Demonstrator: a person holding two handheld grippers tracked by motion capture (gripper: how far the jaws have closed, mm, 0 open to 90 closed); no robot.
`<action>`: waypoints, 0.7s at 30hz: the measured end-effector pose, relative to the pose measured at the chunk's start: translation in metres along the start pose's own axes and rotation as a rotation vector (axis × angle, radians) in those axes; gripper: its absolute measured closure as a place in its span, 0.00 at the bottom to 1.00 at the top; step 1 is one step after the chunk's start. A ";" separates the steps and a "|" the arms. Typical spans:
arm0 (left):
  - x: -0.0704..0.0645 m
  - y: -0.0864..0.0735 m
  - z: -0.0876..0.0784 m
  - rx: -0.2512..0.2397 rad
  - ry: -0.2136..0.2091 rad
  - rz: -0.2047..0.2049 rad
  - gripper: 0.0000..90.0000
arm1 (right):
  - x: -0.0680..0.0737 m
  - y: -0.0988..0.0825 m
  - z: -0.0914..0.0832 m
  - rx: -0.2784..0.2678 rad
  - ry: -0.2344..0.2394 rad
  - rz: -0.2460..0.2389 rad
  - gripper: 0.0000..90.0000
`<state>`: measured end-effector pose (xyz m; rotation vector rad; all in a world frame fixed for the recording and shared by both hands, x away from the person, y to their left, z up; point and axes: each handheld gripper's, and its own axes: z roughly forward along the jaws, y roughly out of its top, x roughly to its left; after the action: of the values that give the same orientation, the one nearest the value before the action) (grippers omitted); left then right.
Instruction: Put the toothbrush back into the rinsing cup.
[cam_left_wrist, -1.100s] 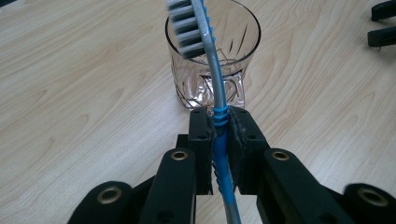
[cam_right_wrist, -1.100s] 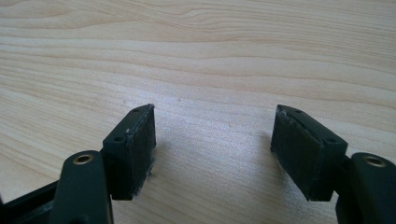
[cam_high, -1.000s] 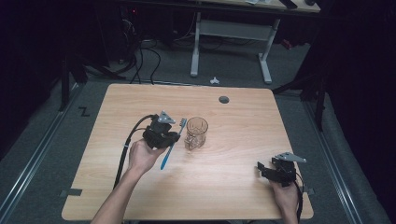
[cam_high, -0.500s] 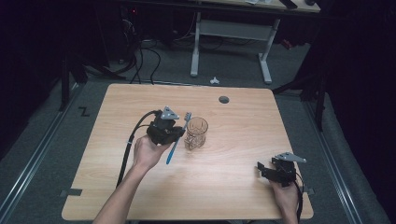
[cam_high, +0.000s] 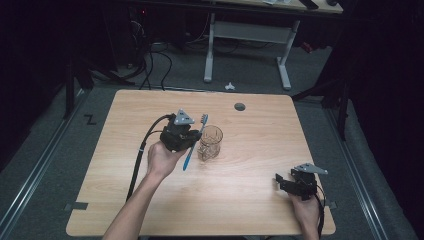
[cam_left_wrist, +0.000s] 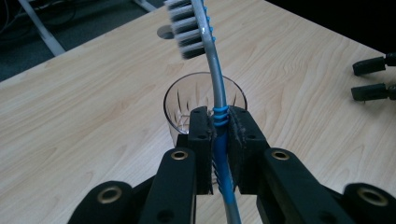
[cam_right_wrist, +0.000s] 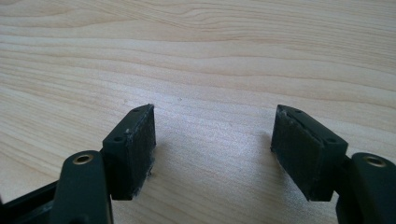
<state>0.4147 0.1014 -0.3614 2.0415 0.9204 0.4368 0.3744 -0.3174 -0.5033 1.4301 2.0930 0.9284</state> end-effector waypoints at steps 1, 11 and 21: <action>0.000 0.001 0.001 -0.010 0.001 -0.002 0.90 | 0.000 0.000 0.000 0.000 -0.001 0.000 0.34; -0.004 0.010 0.003 -0.095 0.024 0.004 0.90 | 0.001 0.000 0.000 0.001 -0.003 0.000 0.34; -0.001 0.012 0.014 -0.114 0.039 -0.002 0.90 | 0.001 0.000 0.000 0.002 -0.003 -0.004 0.34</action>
<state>0.4280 0.0881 -0.3602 1.9343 0.9004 0.5180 0.3740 -0.3163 -0.5033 1.4275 2.0945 0.9227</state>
